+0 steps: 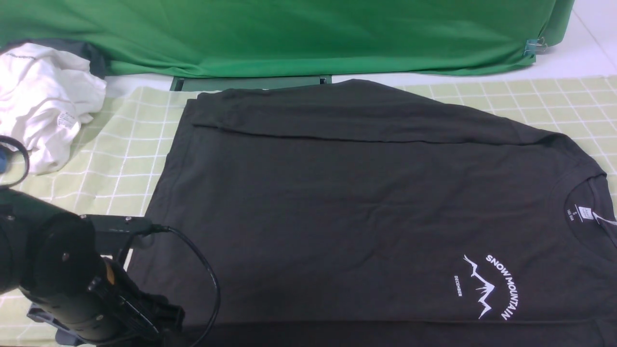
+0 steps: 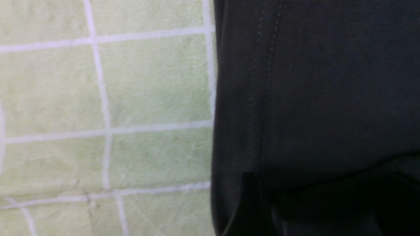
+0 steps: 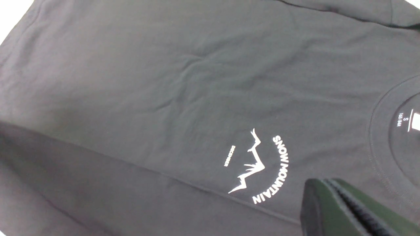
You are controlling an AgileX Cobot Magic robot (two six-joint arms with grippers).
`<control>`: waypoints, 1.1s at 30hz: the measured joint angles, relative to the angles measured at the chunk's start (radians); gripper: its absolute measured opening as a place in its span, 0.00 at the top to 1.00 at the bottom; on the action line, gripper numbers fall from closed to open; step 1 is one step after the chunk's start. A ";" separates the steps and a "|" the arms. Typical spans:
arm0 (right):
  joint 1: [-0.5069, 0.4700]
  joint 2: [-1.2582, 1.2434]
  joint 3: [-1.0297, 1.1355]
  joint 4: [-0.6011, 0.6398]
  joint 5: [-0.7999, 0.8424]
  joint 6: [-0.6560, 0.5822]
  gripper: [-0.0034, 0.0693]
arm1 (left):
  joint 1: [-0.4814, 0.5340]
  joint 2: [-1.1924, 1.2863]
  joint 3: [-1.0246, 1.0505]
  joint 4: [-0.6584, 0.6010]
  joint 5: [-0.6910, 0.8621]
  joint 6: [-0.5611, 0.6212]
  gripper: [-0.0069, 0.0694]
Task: Fold a long-sleeved shirt over a green coffee tablecloth.
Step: 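Grasp the left edge of the dark T-shirt lying flat on the table, then fold the left side of the black T-shirt inward over its body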
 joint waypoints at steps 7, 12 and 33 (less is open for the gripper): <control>0.000 0.000 0.000 0.001 -0.007 -0.010 0.94 | 0.000 0.040 0.018 -0.099 -0.064 0.056 0.25; 0.000 0.000 0.000 0.001 -0.007 -0.014 0.94 | 0.000 0.051 0.019 -0.119 -0.057 0.060 0.44; 0.000 0.001 -0.001 0.001 -0.033 -0.018 0.93 | 0.000 -0.097 -0.153 -0.126 0.229 0.151 0.84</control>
